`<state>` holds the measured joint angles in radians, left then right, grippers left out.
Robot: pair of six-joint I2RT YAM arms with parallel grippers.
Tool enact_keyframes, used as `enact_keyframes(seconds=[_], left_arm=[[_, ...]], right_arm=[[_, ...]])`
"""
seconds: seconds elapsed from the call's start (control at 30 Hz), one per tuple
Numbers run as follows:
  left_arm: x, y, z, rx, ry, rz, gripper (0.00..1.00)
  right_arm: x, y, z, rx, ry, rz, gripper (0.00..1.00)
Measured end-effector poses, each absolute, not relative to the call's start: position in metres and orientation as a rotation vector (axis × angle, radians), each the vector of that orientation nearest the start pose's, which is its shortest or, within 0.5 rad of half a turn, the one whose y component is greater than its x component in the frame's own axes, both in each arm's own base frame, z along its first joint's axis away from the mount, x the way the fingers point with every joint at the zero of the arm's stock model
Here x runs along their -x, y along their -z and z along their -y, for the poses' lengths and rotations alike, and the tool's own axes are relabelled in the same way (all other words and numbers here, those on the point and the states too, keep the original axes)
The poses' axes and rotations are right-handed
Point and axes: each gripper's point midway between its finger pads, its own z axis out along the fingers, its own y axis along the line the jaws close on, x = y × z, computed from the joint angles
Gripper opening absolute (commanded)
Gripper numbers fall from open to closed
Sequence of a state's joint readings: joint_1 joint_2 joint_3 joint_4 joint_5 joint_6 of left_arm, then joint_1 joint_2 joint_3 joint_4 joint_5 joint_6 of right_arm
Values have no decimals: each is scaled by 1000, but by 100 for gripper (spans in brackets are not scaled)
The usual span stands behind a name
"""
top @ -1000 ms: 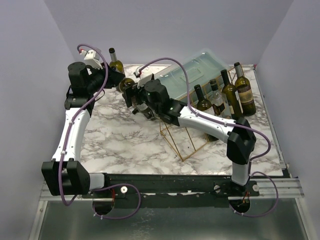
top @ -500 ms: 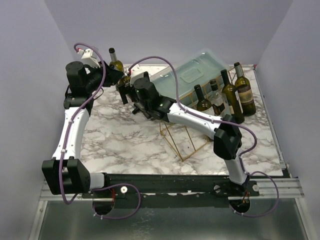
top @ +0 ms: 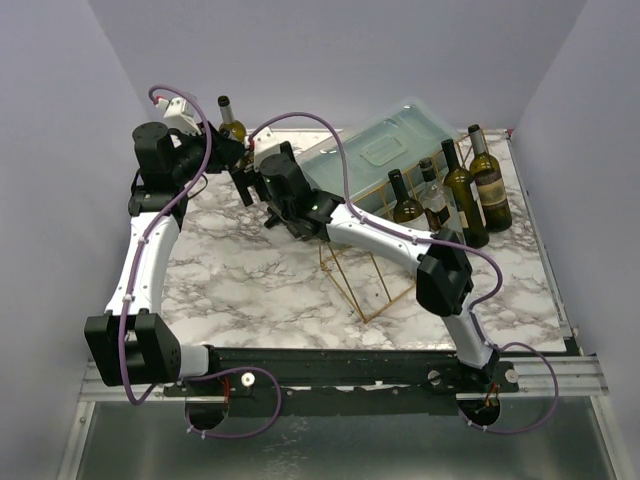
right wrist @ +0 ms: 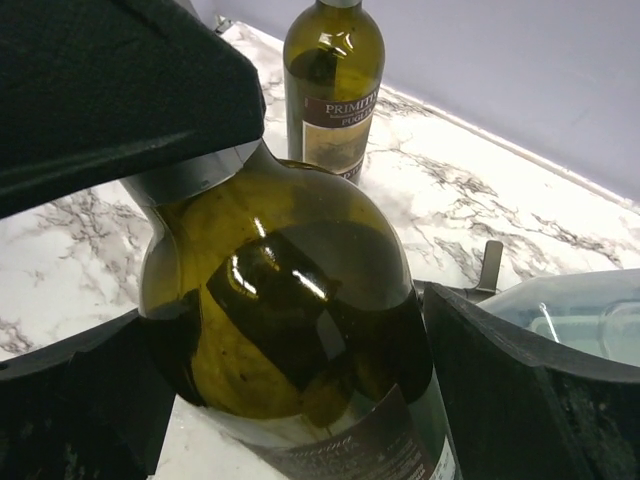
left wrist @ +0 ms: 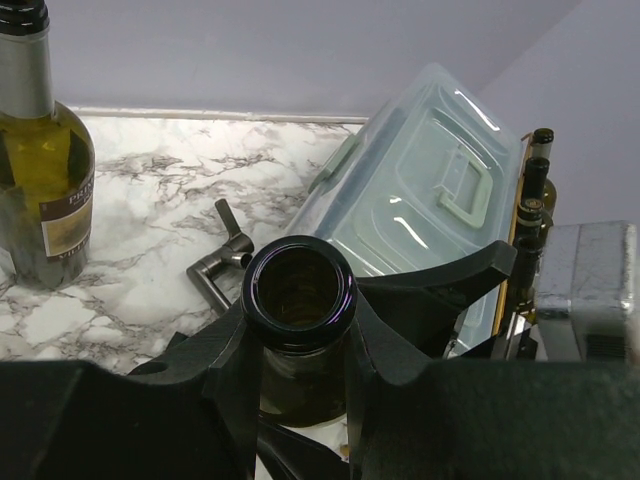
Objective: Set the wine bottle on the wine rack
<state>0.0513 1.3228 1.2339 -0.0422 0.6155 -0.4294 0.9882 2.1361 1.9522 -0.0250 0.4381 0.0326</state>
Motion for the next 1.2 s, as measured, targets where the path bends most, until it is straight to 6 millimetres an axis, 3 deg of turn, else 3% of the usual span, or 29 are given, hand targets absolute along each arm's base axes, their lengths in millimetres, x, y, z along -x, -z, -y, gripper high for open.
enact_keyframes(seconds=[0.1, 0.23, 0.37, 0.5, 0.67, 0.8, 0.9, 1.2], left_arm=[[-411, -341, 95, -56, 801, -1747, 0], [-413, -338, 95, -58, 799, -1752, 0], [-414, -331, 93, -46, 799, -1773, 13], [-413, -325, 92, -36, 809, -1793, 35], [-412, -326, 95, -23, 843, -1787, 63], [-412, -349, 91, -39, 831, -1705, 75], [-411, -358, 90, -50, 825, -1673, 78], [-412, -362, 88, -54, 817, -1655, 80]], right_arm=[[-411, -256, -490, 534, -339, -1698, 79], [-409, -251, -489, 576, -314, -1699, 48], [-402, -243, -494, 597, -325, -1702, 24], [-396, -237, -496, 609, -376, -1715, 2], [-380, -227, -496, 615, -472, -1762, 1], [-363, -187, -495, 665, -528, -1866, 1], [-347, -159, -494, 702, -579, -1942, 1], [-295, -167, -484, 734, -813, -2025, 1]])
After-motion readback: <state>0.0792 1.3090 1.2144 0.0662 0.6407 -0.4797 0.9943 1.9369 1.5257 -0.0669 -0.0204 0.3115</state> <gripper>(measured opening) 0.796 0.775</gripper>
